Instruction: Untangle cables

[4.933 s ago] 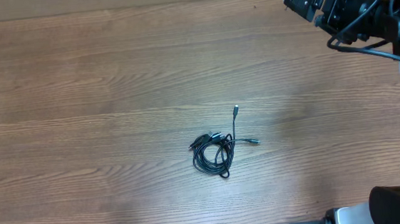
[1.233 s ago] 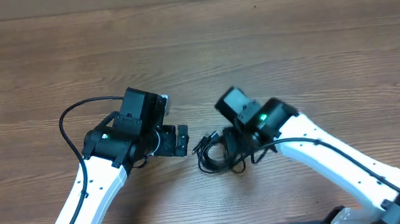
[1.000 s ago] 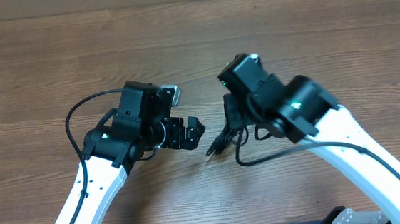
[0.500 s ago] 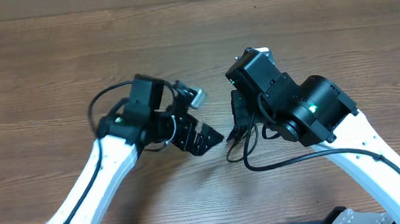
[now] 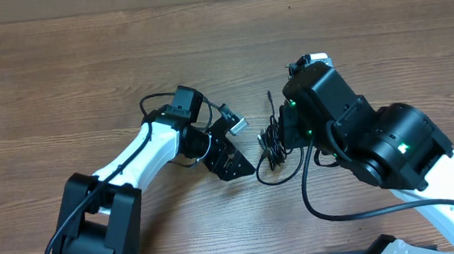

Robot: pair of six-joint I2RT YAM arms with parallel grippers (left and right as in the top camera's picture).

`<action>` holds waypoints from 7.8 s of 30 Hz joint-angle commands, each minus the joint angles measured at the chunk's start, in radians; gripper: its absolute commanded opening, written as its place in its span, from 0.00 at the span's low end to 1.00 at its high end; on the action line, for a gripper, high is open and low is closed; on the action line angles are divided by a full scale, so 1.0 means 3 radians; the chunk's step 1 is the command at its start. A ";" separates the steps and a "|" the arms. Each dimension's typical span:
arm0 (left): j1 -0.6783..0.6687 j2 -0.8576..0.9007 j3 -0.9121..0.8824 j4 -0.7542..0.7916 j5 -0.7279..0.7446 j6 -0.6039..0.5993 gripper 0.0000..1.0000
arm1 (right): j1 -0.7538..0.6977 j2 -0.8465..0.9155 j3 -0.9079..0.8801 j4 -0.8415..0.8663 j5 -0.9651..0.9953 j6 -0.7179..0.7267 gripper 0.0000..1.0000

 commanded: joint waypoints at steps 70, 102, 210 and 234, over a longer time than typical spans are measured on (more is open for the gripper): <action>-0.0301 0.0472 0.0061 0.2385 0.0627 -0.5070 0.04 | 0.0009 -0.0088 0.0033 0.0000 0.0031 -0.0014 0.04; 0.2094 0.0388 0.0070 0.7506 0.2476 -0.7375 0.04 | -0.1259 -0.0088 0.0032 -0.0271 0.1087 0.0019 0.04; 0.0712 0.0089 0.3946 -0.2031 -0.4117 -0.2012 0.04 | -0.3268 0.0852 -0.0301 0.0802 -0.1661 -0.1406 1.00; 0.0712 0.0161 0.3934 -0.2042 -0.3927 -0.2012 0.04 | -0.0782 0.0927 -0.1411 0.0743 -0.1708 -0.1994 0.99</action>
